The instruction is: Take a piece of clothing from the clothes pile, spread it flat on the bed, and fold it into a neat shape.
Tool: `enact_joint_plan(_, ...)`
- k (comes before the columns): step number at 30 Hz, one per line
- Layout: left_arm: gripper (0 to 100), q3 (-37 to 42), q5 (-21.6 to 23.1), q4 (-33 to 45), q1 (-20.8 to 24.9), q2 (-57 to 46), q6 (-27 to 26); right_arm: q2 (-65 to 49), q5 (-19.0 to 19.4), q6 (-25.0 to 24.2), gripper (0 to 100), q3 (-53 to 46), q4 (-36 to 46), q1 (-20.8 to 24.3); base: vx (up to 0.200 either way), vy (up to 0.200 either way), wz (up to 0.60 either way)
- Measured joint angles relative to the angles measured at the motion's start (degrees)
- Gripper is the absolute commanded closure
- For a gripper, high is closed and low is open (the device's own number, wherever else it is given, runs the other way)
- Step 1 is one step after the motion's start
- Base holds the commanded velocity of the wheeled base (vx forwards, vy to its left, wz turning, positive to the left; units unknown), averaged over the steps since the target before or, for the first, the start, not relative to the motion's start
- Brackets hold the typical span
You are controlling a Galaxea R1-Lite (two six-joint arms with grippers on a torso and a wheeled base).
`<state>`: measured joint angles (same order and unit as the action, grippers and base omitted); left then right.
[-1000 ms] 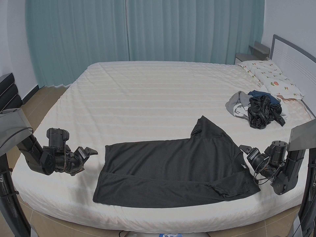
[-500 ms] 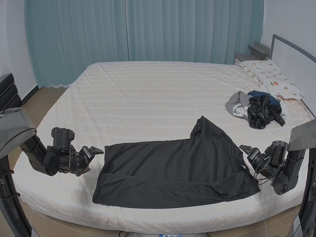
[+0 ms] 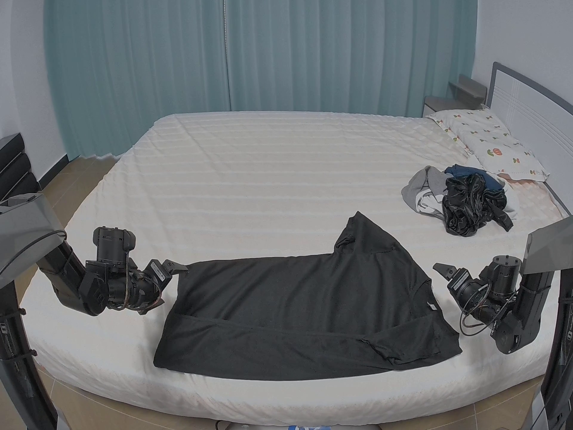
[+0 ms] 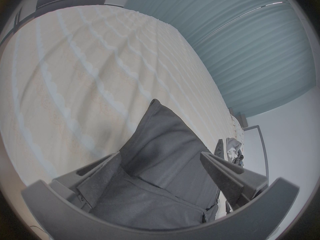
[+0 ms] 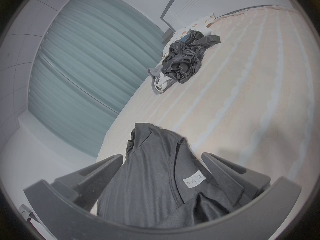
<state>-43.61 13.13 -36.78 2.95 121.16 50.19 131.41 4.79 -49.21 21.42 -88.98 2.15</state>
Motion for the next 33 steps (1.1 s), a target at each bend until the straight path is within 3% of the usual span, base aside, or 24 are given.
enact_joint_plan(9, 0, -8.6, -1.4, 0.1, -1.0, 3.3, -1.2, -0.2, -0.2, 0.0, 0, -0.4, 0.0, 0.7, 0.000, 0.000, 0.00)
enact_joint_plan(15, 0, -15.0, -0.8, 0.1, -2.2, 8.9, -8.9, -0.1, 0.1, 0.4, 0, -0.3, 0.0, 0.8, 0.000, 0.000, 0.00)
enact_joint_plan(21, 0, -22.2, 6.8, -0.1, -4.2, 14.7, -14.3, 1.5, 0.2, 4.1, 0, 0.7, 0.0, 1.3, 0.000, 0.000, 0.00)
enact_joint_plan(26, 0, -27.2, 9.3, -0.4, -4.9, 18.7, -17.0, 2.8, -0.1, 7.5, 0, 1.1, 0.0, 1.3, 0.000, 0.000, 0.00)
enact_joint_plan(33, 0, -29.9, 13.2, -3.3, -4.5, 22.4, -17.9, 2.4, -0.2, 8.0, 0, 0.5, 0.0, 1.5, 0.000, 0.000, 0.00)
